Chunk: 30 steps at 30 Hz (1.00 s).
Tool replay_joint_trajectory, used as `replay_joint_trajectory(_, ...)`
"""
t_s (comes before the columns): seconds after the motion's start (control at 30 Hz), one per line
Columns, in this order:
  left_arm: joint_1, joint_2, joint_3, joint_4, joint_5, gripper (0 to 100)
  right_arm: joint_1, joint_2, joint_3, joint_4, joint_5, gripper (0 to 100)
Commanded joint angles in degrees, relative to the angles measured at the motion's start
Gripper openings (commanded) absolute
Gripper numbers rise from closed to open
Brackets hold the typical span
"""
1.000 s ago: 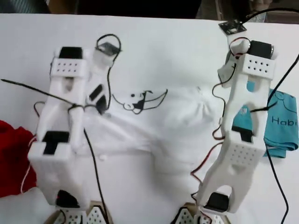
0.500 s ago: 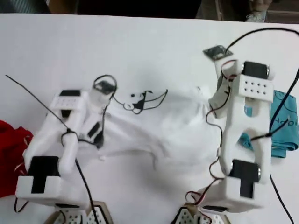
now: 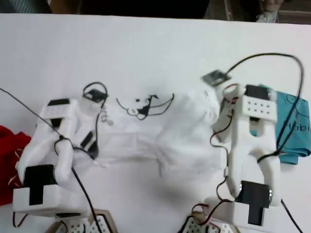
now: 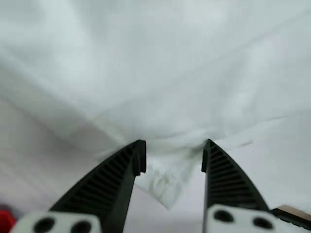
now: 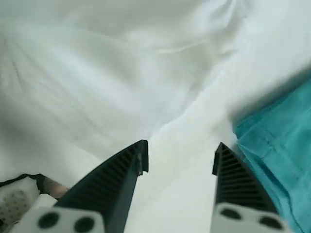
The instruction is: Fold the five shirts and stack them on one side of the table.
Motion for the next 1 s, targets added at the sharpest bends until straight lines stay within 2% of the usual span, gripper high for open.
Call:
replay_joint_trajectory(0.0,3.52,-2.46,-5.93,5.98,0.18,21,-1.19,-3.12,0.79,-1.27,4.40,22.5)
replay_joint_trajectory(0.2,8.35,-2.55,-17.89,17.67,6.07,21,-0.92,-3.12,2.55,-0.04,8.62,22.5)
replay_joint_trajectory(0.33,6.68,-2.37,-23.78,19.34,7.30,21,-1.10,-4.70,5.80,1.71,13.54,22.5)
replay_joint_trajectory(0.47,3.60,-2.02,-22.64,13.98,7.21,21,-1.45,-10.59,11.52,1.63,18.55,22.5)
replay_joint_trajectory(0.63,3.87,-2.02,-16.31,4.84,7.38,21,-7.69,-17.36,20.92,-0.31,26.11,22.5)
replay_joint_trajectory(0.97,4.13,-2.02,-2.59,-11.16,8.88,21,-18.86,-21.14,28.92,-3.65,26.99,22.5)
